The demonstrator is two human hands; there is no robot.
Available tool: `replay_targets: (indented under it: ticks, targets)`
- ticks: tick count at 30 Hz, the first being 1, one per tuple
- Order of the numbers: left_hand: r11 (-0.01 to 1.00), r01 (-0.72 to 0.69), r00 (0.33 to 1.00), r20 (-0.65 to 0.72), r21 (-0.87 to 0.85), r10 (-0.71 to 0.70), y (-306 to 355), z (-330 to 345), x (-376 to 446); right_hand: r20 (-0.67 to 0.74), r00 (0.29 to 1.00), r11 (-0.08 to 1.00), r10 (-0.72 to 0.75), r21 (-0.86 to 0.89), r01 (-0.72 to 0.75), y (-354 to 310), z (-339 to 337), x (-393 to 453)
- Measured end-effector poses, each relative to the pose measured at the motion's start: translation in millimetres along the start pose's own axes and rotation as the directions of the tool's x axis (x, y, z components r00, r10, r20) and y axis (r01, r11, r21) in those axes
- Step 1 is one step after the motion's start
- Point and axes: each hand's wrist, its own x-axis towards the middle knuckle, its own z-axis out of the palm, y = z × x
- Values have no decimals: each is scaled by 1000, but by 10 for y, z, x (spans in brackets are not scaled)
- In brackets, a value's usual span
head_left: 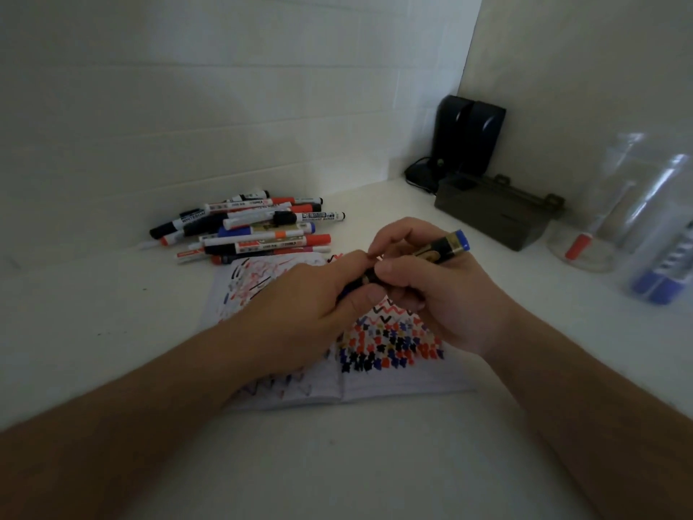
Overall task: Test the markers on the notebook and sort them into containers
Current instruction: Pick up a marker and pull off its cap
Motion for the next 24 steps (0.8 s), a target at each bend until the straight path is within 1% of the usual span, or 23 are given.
replay_targets:
  ticks: [3, 5, 7, 8, 9, 11, 13, 15, 19, 21, 24]
  targets:
    - [992, 102, 994, 43, 71, -105, -34, -34, -16, -16, 999, 995, 49, 86, -48, -180, -195, 10]
    - [979, 86, 989, 102, 187, -106, -37, -47, -32, -17, 993, 986, 120, 116, -117, -368, -395, -60]
    - [956, 23, 985, 158, 293, -72, -19, -30, -39, 32, 986, 987, 161, 15, -161, -461, -516, -202]
    - [947, 5, 983, 172, 322, -64, -5, -21, -32, 37, 982, 981, 185, -61, -183, -435, -518, -296]
    - [942, 2, 982, 179, 336, -66, 6, -10, -21, 4, 977, 969, 212, -129, -210, -367, -495, -395]
    - [935, 7, 981, 179, 354, -75, 23, -2, -3, -119, 966, 937, 231, -241, -254, -194, -417, -556]
    - [936, 18, 982, 170, 352, -84, 26, 11, 4, -231, 952, 928, 200, -267, -259, -44, -344, -646]
    - [936, 19, 984, 161, 352, -80, 20, 29, 8, -298, 941, 927, 162, -282, -249, 19, -281, -689]
    - [938, 27, 988, 134, 346, -78, 15, 52, 14, -323, 941, 885, 99, -403, -232, 12, -185, -710]
    - [939, 31, 987, 136, 341, -82, 16, 55, 20, -350, 931, 866, 102, -430, -256, 24, -163, -708]
    - [937, 31, 985, 146, 348, -87, 16, 60, 24, -391, 910, 850, 141, -424, -313, 33, -162, -699]
